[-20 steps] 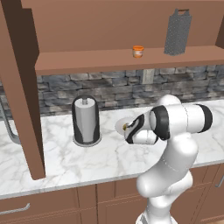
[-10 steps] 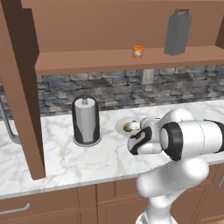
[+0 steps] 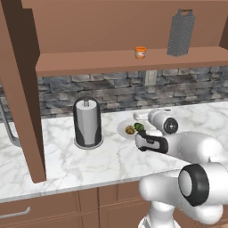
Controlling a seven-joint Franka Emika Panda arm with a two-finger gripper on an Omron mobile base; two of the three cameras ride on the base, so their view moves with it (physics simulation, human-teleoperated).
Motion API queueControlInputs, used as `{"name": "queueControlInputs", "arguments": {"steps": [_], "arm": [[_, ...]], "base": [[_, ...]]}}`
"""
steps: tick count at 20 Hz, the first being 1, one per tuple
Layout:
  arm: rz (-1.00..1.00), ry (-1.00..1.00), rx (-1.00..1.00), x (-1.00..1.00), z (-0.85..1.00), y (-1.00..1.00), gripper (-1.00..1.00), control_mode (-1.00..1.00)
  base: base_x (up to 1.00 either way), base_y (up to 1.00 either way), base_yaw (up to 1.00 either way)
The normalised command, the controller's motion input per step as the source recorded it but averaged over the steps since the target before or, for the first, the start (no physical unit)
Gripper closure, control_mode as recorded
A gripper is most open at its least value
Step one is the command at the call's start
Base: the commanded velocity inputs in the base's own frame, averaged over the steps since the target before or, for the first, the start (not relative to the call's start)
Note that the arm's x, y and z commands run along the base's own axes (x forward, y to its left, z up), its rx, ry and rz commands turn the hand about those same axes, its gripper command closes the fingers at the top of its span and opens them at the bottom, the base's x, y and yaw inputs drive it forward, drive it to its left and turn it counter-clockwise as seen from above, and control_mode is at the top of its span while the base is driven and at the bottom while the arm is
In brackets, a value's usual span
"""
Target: Pick the avocado and bread from the counter and place them on the plate. Then pick the jam from the cabinet and place it next to the plate. Lastly close the cabinet door.
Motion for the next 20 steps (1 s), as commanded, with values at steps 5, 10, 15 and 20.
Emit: {"name": "queueControlInputs", "arguments": {"steps": [5, 10, 15, 20], "arm": [[0.0, 0.0, 0.0, -0.6, 0.51, 0.0, -1.0, -1.0], [-0.09, 0.02, 0.0, -0.75, 0.29, 0.0, -1.0, -1.0], [-0.13, 0.02, 0.05, -0.75, 0.16, 0.0, -1.0, -1.0], [-0.07, 0.1, 0.06, -0.41, 0.2, 0.0, -1.0, -1.0]], "base": [[0.0, 0.0, 0.0], [0.0, 0.0, 0.0], [0.0, 0.0, 0.0], [0.0, 0.0, 0.0]]}}
